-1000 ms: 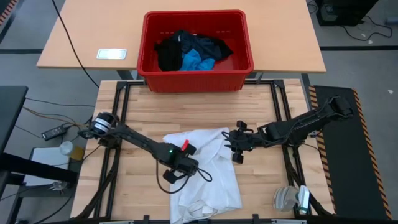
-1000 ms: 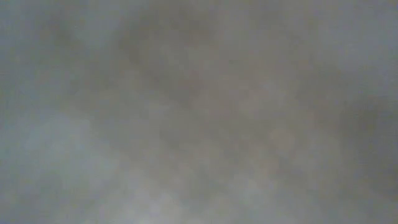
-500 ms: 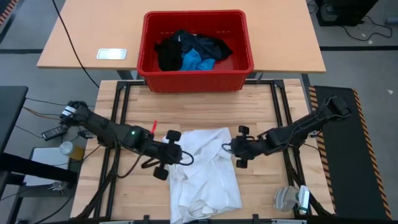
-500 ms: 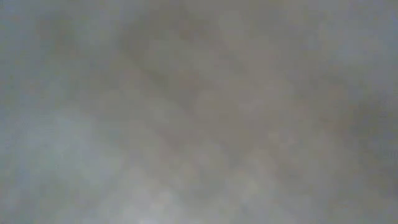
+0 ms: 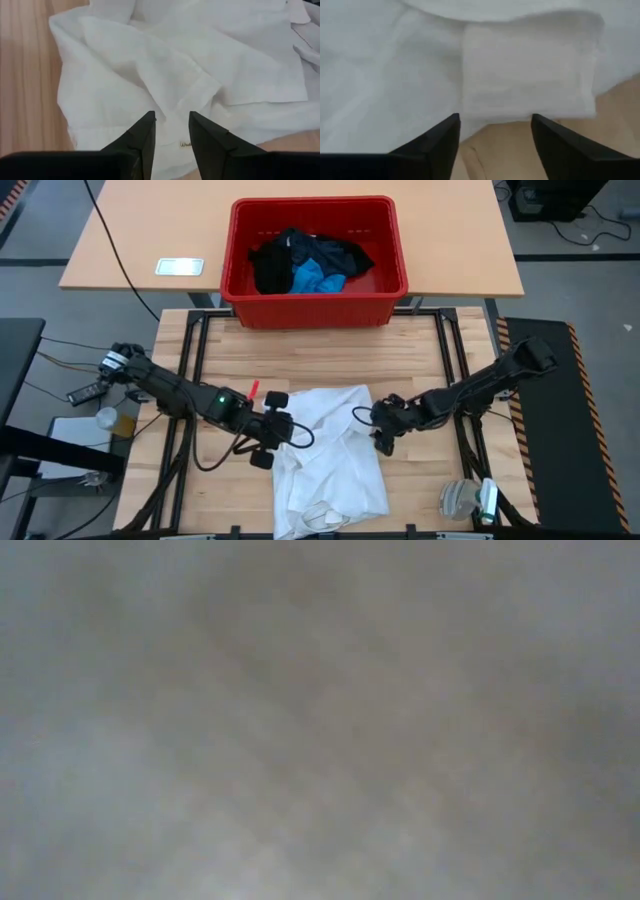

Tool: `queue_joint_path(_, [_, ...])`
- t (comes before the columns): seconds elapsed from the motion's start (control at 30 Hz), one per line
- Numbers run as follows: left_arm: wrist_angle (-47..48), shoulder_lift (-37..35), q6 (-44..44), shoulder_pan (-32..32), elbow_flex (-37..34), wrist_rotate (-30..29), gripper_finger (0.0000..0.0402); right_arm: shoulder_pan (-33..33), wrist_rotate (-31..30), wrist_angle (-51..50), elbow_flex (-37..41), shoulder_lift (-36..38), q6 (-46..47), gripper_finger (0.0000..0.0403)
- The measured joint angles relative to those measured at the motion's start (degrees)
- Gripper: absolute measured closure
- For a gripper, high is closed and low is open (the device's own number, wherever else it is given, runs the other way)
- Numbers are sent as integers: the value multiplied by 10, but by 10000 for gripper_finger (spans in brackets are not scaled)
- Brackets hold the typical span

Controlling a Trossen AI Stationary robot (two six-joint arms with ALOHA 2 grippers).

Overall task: Fold laundry
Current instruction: Fold the white polo

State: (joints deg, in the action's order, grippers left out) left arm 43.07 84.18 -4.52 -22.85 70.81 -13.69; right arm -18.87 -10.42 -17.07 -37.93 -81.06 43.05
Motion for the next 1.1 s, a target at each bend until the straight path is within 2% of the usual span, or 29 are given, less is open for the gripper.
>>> queue_joint_path(0.17, [35, 0, -11, 0, 0, 0, 280, 34, 15, 71, 63, 1, 101, 128])
queue_joint_path(0.3, [36, 0, -11, 0, 0, 0, 281, 44, 46, 238, 116, 8, 121, 136])
queue_joint_path(0.43, [35, 0, -13, 2, 0, 0, 281, 48, 76, 298, 139, 13, 127, 153])
queue_joint_path(0.67, [31, 0, -8, 5, 0, -1, 281, 48, 78, 286, 137, 48, 126, 173])
queue_joint_path(0.83, [36, 0, -5, 10, 0, -2, 281, 48, 58, 187, 139, 89, 157, 183])
queue_joint_path(1.1, [32, 0, 1, 9, 0, -2, 281, 47, 69, 188, 138, 95, 174, 186])
